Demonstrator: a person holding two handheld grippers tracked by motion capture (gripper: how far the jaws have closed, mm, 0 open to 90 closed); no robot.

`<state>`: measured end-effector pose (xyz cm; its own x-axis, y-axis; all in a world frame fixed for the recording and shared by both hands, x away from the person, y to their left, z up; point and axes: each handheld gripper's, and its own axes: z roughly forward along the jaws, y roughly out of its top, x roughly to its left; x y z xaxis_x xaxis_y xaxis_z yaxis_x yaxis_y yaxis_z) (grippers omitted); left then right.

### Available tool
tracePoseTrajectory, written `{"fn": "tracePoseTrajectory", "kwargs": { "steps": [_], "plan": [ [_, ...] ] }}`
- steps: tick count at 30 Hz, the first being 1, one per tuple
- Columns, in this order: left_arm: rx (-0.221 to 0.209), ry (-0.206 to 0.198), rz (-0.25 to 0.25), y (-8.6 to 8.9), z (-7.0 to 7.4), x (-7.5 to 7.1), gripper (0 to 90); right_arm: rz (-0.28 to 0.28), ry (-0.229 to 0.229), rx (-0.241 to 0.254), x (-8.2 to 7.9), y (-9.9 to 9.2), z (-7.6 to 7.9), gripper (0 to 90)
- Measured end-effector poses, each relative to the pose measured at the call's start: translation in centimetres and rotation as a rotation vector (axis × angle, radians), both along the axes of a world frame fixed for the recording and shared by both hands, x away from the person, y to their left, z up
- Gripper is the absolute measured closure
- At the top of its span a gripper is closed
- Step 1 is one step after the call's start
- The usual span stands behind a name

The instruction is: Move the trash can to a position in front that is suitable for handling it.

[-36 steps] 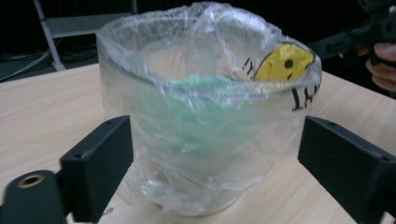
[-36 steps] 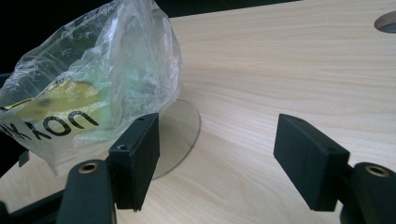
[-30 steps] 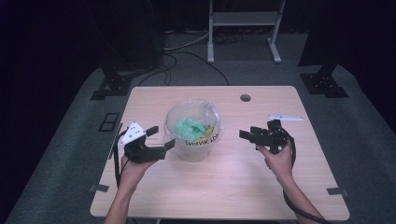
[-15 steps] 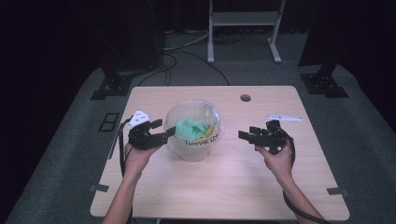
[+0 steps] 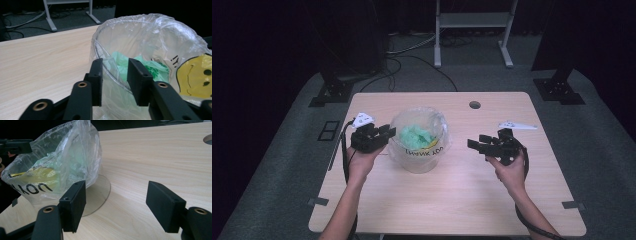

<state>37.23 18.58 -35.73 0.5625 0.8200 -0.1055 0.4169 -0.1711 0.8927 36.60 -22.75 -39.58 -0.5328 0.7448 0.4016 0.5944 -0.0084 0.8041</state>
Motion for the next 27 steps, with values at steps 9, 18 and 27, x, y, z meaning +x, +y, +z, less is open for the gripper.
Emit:
{"fn": "tracePoseTrajectory", "kwargs": {
  "steps": [9, 18, 27],
  "plan": [
    [0.017, -0.024, 0.027, 0.1, 0.5, 0.4, 80.8, 0.007, -0.003, -0.002, 0.1, 0.3, 0.0, 31.8],
    [0.031, -0.047, 0.023, -0.1, 0.9, 0.3, 89.7, 0.013, -0.004, -0.003, 0.3, 0.6, 0.1, 31.8],
    [0.019, -0.058, -0.001, 0.0, 1.5, 0.2, 90.0, 0.019, -0.015, -0.006, 0.6, 1.0, 1.2, 31.8]
  ]
}}
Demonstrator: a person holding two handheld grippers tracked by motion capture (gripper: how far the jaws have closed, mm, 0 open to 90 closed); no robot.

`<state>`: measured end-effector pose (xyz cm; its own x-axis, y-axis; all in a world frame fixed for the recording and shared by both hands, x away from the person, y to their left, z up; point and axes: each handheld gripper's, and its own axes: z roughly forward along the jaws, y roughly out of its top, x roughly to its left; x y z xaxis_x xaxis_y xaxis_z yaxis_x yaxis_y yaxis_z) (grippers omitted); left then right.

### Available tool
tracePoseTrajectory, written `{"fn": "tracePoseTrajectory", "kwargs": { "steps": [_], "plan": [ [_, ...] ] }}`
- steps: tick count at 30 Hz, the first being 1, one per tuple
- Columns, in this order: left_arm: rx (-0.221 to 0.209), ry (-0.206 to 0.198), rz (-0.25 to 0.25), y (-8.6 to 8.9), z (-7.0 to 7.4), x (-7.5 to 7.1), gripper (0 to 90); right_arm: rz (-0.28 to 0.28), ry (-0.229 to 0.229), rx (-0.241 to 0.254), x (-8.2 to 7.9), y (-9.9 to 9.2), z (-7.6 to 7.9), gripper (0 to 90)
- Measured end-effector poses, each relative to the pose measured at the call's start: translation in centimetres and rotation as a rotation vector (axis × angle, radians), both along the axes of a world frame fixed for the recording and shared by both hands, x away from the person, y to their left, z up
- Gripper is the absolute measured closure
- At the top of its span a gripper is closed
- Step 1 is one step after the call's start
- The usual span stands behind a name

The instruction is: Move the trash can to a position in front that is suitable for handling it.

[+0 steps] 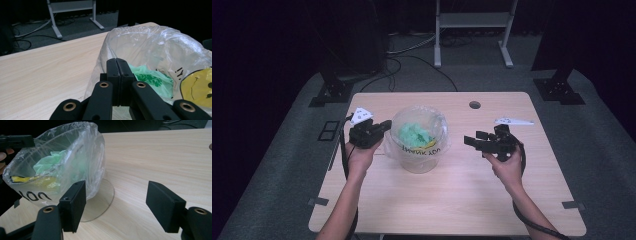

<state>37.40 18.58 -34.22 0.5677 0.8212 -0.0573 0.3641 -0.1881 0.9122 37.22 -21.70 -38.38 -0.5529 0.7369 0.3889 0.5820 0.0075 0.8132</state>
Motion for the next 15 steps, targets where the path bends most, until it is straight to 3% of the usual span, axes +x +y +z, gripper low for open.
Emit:
{"fn": "tracePoseTrajectory", "kwargs": {
  "steps": [15],
  "plan": [
    [-0.041, -0.029, -0.034, 0.0, 1.4, -0.3, 90.0, 0.021, -0.027, 0.012, 1.4, 1.9, 2.7, 31.7]
  ]
}}
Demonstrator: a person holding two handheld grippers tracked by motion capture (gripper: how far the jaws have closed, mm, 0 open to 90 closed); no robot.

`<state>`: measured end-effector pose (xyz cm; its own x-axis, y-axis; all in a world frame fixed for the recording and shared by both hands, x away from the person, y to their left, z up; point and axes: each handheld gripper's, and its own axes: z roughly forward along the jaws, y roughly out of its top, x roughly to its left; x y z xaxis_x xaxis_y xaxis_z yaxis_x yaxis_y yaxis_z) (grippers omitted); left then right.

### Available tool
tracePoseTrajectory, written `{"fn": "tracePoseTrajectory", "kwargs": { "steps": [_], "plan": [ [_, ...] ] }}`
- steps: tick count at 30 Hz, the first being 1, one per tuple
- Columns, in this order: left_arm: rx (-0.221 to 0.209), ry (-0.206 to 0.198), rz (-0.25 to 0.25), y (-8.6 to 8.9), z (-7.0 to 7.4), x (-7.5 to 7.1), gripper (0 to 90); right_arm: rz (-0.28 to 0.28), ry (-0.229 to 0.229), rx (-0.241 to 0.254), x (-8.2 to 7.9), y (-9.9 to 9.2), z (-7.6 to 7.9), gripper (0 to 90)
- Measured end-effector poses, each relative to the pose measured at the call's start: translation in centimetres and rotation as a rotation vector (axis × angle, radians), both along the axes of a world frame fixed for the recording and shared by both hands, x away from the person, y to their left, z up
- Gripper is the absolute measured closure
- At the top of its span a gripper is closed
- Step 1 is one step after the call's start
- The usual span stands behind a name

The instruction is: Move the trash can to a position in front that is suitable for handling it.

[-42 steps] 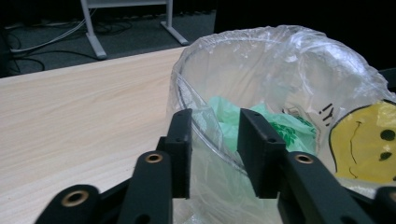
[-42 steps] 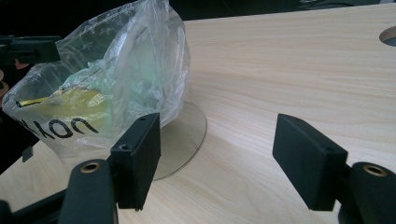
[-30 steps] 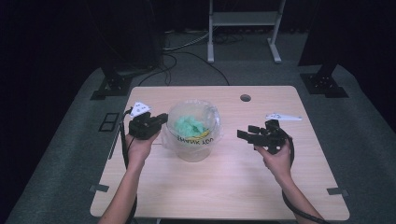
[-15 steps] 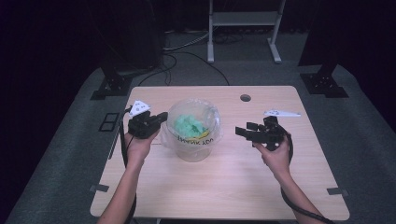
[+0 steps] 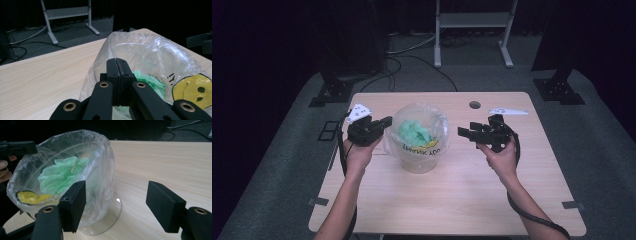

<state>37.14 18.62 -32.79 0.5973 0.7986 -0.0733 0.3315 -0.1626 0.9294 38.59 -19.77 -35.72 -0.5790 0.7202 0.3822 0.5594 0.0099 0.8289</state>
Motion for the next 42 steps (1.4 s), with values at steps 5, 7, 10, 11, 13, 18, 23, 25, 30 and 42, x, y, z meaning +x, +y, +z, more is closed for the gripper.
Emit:
{"fn": "tracePoseTrajectory", "kwargs": {
  "steps": [5, 7, 10, 11, 13, 18, 23, 25, 30, 42],
  "plan": [
    [-0.026, 0.008, -0.007, 0.3, 0.0, 0.1, 90.0, 0.003, -0.018, -0.007, 0.5, 1.2, 1.1, 31.8],
    [-0.032, 0.007, -0.007, 0.4, 0.1, 0.0, 90.0, 0.005, -0.02, -0.004, 0.8, 1.8, 1.4, 31.8],
    [-0.036, 0.007, -0.005, 0.5, 0.1, 0.0, 90.0, 0.007, -0.006, -0.015, 1.6, 2.9, 1.5, 31.8],
    [-0.036, 0.007, -0.005, 0.5, 0.1, 0.0, 90.0, 0.007, -0.006, -0.015, 1.6, 2.9, 1.5, 31.8],
    [-0.038, 0.009, -0.004, 0.6, 0.1, 0.0, 90.0, 0.013, 0.012, -0.009, 2.2, 3.6, 1.1, 31.8],
    [-0.054, 0.017, -0.002, 0.9, 0.0, 0.2, 90.0, 0.015, 0.032, -0.028, 2.8, 4.6, 0.8, 34.6],
    [-0.067, 0.02, -0.001, 1.1, 0.0, 0.2, 90.0, 0.02, 0.052, -0.037, 3.0, 5.4, 0.6, 59.7],
    [-0.074, 0.019, 0.001, 1.2, 0.0, 0.2, 90.0, 0.019, 0.055, -0.053, 2.8, 5.6, 0.8, 68.9],
    [-0.092, 0.01, 0.0, 1.2, 0.3, 0.2, 90.0, -0.007, 0.047, -0.089, 2.6, 5.9, 1.8, 83.0],
    [-0.098, -0.016, -0.038, -0.6, 1.5, 0.3, 90.0, 0.057, 0.043, -0.091, 2.1, 7.1, 4.0, 87.0]
  ]
}}
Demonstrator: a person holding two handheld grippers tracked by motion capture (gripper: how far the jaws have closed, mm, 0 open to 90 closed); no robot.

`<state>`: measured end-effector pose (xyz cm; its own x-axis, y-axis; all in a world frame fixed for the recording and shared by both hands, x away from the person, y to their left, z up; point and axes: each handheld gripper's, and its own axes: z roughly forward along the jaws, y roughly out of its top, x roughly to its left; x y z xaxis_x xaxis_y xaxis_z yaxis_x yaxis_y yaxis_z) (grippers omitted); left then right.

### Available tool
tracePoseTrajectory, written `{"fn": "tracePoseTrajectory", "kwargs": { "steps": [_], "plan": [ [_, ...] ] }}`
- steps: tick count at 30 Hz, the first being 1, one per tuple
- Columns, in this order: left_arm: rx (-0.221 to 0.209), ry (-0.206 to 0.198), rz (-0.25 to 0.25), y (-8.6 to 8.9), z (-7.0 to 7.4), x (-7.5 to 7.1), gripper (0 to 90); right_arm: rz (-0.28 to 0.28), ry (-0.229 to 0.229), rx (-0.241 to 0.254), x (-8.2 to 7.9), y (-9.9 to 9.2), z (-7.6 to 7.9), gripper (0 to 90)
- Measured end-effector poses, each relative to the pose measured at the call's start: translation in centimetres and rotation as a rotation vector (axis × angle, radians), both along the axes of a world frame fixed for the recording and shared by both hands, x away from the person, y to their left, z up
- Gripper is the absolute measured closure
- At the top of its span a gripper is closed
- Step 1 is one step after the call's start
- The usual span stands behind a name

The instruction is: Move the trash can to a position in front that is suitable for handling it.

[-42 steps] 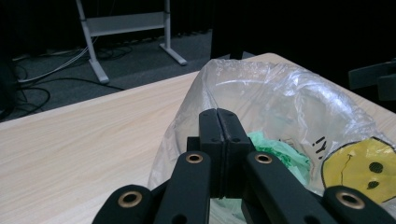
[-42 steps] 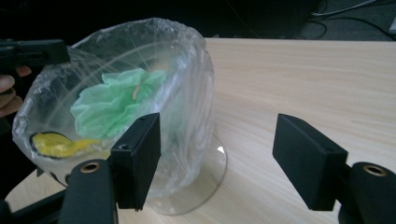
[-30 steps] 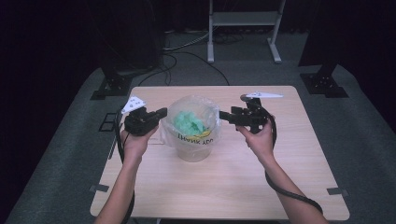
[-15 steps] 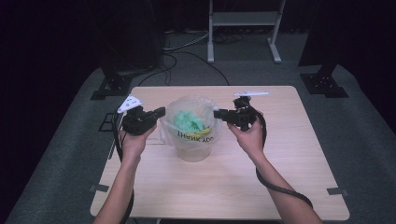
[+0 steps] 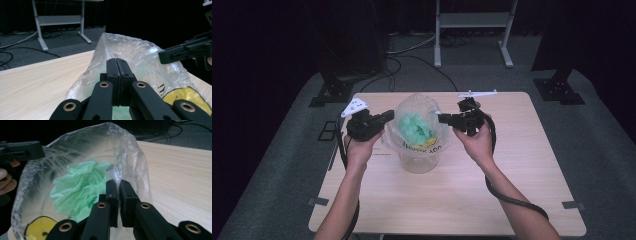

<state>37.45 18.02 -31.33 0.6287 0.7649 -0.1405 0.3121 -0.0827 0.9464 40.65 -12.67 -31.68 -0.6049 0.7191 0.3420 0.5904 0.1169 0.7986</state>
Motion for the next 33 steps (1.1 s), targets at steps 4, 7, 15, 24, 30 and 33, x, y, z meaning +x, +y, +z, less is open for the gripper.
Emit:
{"fn": "tracePoseTrajectory", "kwargs": {
  "steps": [4, 7, 15, 24, 30, 33],
  "plan": [
    [0.001, -0.002, -0.021, -1.0, 0.0, 0.0, 90.0, 0.029, 0.011, 0.006, -0.1, 0.6, 0.4, 86.3],
    [0.004, -0.002, -0.042, -1.8, -0.1, 0.0, 90.0, 0.046, 0.022, 0.011, 0.0, 1.0, 0.7, 85.4],
    [0.022, 0.005, -0.096, -4.2, -1.1, 0.0, 90.0, 0.072, 0.069, 0.052, 0.8, 2.1, 0.6, 85.4],
    [0.068, 0.009, -0.121, -5.1, -1.6, -0.1, 89.9, 0.083, 0.145, 0.148, 1.8, 2.2, -0.1, 85.2],
    [0.07, 0.017, -0.131, -5.6, -2.1, -0.2, 89.9, 0.086, 0.19, 0.21, 2.3, 2.0, -0.5, 83.7],
    [0.076, 0.021, -0.136, -5.8, -2.3, -0.1, 89.9, 0.091, 0.226, 0.264, 2.7, 2.0, -0.8, 82.2]
  ]
}}
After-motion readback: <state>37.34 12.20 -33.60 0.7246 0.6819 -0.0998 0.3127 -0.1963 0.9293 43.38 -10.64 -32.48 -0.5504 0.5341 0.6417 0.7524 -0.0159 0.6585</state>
